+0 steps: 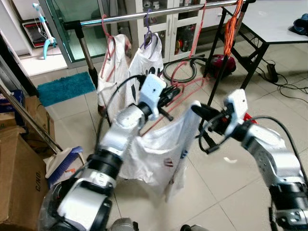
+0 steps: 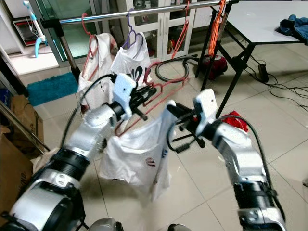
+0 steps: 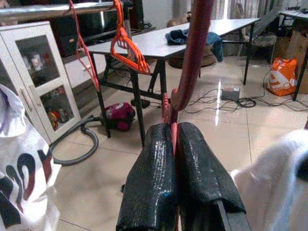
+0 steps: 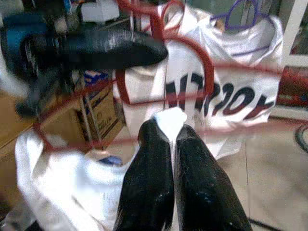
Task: Hang hanger
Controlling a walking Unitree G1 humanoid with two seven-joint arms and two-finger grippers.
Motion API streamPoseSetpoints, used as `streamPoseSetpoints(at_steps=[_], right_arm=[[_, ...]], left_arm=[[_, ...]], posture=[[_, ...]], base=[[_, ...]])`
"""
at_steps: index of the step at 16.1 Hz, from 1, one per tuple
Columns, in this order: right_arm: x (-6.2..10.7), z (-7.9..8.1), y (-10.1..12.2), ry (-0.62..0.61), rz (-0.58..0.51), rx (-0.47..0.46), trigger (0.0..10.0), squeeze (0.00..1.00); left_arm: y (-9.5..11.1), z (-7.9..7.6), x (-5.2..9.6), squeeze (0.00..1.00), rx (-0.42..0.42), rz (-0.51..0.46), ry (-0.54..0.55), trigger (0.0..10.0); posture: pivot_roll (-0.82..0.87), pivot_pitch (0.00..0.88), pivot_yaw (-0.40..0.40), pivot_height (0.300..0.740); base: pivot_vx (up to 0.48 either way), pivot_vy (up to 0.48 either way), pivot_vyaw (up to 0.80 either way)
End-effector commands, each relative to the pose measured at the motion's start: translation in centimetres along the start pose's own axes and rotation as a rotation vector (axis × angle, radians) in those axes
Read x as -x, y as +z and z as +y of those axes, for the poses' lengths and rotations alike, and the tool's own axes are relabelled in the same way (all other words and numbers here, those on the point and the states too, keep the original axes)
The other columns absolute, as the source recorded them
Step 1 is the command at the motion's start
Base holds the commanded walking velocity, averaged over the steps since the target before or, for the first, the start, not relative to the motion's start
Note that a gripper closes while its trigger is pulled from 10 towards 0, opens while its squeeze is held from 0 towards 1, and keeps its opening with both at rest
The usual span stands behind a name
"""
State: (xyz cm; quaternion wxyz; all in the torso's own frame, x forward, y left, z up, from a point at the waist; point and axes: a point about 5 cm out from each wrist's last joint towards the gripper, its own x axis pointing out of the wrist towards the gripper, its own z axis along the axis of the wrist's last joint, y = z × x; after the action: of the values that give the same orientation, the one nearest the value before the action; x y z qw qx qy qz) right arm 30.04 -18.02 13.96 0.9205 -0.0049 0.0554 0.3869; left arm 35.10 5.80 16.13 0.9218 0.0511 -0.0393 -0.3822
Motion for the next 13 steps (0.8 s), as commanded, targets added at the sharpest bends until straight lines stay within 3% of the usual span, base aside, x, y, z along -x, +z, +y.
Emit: streamPoseSetpoints(at_steps=[1,4,6,9,10,11,13], right_arm=[[0.0,0.4,0.3,0.047,0.01,0.022,10.0,0.0],[0.4,2.4,-0.7,0.206,0.105,0.07,10.0,0.0],[0.7,3.2,-1.1,0.293,0.173,0.152,10.0,0.0],[0.8,2.9,-3.1,0.301,0.286,0.259,10.0,0.0],[0.1,3.0,-4.8,0.278,0.319,0.316,10.0,0.0],[0.1,3.0,-4.8,0.278,0.319,0.316,10.0,0.0],[-1.8,3.2,-4.9,0.226,0.26,0.336,10.0,0.0]], left_arm=[[0.7,-0.2,-0.2,0.0,-0.01,-0.017,-0.027,10.0],[1.1,-0.3,-0.5,0.0,0.006,-0.024,-0.023,10.0],[1.5,0.0,-0.7,0.0,0.019,-0.035,-0.011,10.0],[2.5,0.5,-1.1,0.0,0.032,-0.065,0.017,10.0],[3.3,0.8,-1.3,0.0,0.035,-0.086,0.03,10.0],[3.3,0.8,-1.3,0.0,0.035,-0.086,0.03,10.0],[3.6,0.7,-1.4,0.0,0.04,-0.094,0.029,10.0]], posture=[[0.0,0.0,0.052,0.74],[0.0,0.0,0.052,0.74],[0.0,0.0,0.049,0.74],[0.0,0.0,0.047,0.74],[0.0,0.0,0.048,0.74],[0.0,0.0,0.048,0.74],[0.01,0.0,0.052,0.74]], base=[[0.0,0.0,0.0],[0.0,0.0,0.0],[0.0,0.0,0.0],[0.0,0.0,0.0],[0.0,0.0,0.0],[0.0,0.0,0.0],[0.0,0.0,0.0]])
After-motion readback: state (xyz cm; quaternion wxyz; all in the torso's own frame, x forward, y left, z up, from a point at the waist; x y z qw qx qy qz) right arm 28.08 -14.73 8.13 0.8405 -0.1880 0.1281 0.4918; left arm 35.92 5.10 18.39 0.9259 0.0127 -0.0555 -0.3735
